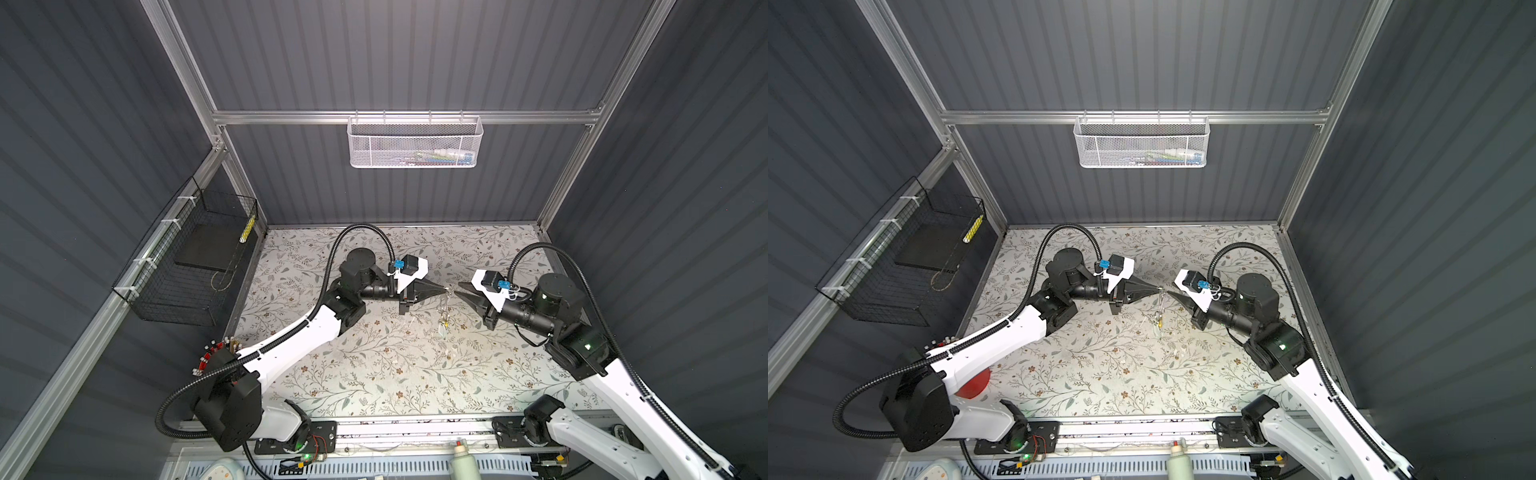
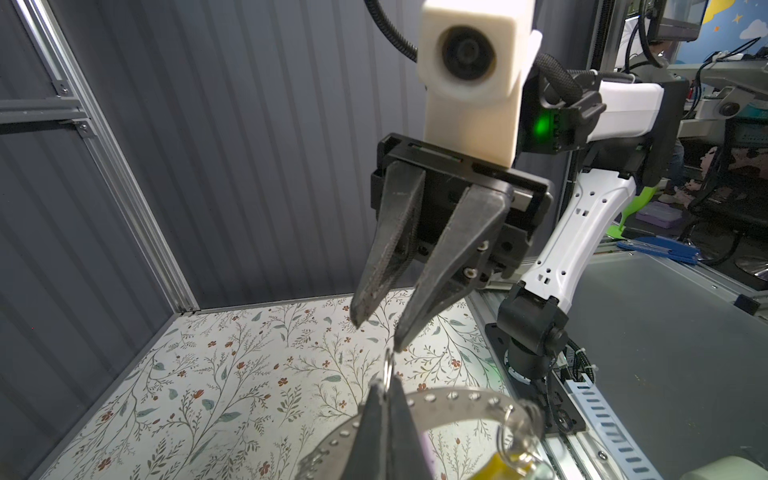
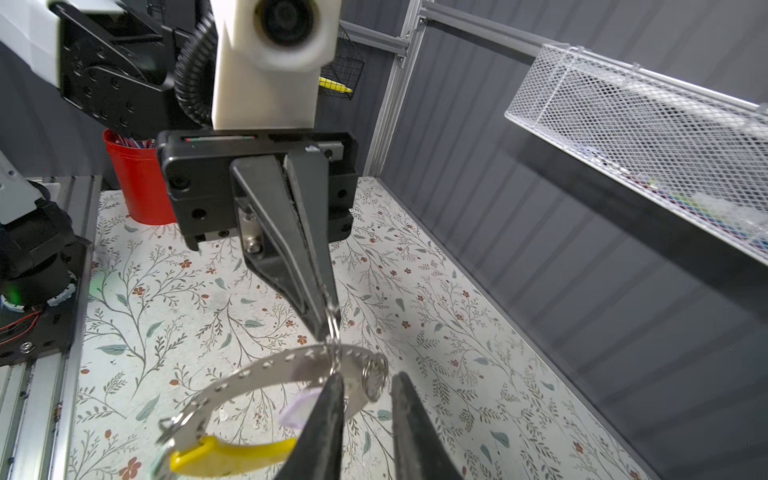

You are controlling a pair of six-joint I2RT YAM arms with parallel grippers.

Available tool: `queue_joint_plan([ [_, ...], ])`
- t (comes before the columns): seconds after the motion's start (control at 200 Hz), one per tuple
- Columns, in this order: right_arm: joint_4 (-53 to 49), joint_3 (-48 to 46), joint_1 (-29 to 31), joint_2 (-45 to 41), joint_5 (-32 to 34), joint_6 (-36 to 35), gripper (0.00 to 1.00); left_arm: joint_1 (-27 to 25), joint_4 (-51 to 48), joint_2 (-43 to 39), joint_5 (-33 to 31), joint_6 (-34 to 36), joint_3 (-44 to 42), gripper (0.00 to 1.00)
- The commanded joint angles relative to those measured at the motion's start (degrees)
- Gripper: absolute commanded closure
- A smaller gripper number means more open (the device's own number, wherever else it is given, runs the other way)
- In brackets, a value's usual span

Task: Put the keys on the keyring

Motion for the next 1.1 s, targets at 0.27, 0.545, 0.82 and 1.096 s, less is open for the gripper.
queue_joint_plan([
  [0.27, -1.6, 2.3, 0.4, 2.3, -4.5, 0.6, 0.82, -0.3, -3.5, -0.2, 1.9, 3.5, 3.1, 1.00],
  [0.545, -4.1, 3.4, 0.4, 4.0, -6.1, -0.1, 0.83, -0.2, -3.5, -0.3, 2.0, 3.8, 3.4, 1.00],
  [0.82, -2.4, 3.0, 0.4, 3.1, -6.4, 0.4, 0.96, -0.3, -6.4, -0.5, 2.0, 5.8, 3.7, 1.00],
  [1.096, -7.4, 5.2, 0.4, 3.9, -6.5, 1.0, 1.00, -0.2, -18.6, -1.3, -4.2, 15.7, 7.3, 0.83],
])
